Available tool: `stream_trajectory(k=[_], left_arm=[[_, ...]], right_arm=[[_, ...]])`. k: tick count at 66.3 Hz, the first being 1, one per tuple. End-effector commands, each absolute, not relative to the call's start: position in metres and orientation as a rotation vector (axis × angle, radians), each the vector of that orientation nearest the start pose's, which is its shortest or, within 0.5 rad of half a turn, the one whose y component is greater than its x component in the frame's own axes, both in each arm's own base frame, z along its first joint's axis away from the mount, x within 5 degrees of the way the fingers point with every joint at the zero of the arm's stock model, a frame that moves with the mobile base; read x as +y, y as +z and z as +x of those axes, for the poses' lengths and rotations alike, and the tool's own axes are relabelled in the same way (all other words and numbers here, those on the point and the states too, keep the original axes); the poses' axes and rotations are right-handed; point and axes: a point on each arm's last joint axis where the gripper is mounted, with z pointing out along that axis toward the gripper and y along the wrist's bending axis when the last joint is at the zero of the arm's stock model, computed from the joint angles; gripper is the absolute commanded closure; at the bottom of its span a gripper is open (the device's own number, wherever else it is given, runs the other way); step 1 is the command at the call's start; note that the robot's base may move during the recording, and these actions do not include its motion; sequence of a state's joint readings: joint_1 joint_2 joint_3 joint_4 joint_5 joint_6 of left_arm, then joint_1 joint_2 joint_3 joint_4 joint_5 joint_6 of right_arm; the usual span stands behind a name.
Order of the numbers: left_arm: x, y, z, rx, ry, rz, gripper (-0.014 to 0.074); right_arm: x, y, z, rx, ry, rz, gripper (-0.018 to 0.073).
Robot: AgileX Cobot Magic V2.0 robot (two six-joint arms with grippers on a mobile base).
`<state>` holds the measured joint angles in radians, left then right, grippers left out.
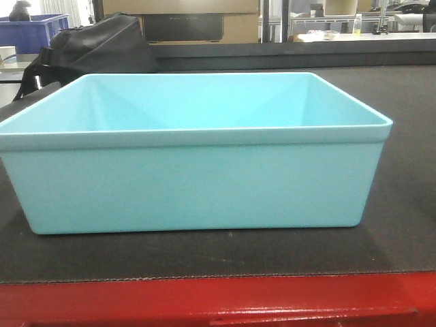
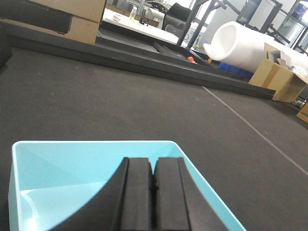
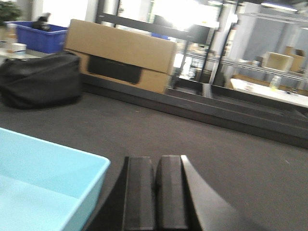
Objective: Fetch blue bin and place on conveyor start
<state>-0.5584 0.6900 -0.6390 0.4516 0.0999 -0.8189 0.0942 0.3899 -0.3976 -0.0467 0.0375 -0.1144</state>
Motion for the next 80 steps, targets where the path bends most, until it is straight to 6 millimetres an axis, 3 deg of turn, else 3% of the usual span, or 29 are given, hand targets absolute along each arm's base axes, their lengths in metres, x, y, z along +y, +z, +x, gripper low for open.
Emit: stream_trajectory(k=[1, 13, 27, 80], left_arm=[[-0.076, 0.361, 0.125, 1.639, -0.693, 0.135, 0.0707], [-0.076, 0.361, 0.125, 1.639, -0.693, 0.135, 0.0707], [-0.076, 0.361, 0.125, 1.639, -0.693, 0.135, 0.0707], [-0.075, 0.361, 0.125, 1.642, -0.691, 0.134, 0.0707]], right_arm=[[0.002, 0.298, 0.082, 1.458, -0.08, -0.11, 0.0724], [-0.004, 0.247, 0.064, 1.474, -0.131, -0.034, 0.0724], [-0.003, 0.221, 0.055, 1.449, -0.127, -0.023, 0.0724], [-0.004, 0.215, 0.056, 1.467, -0.067, 0.031, 0.0724]])
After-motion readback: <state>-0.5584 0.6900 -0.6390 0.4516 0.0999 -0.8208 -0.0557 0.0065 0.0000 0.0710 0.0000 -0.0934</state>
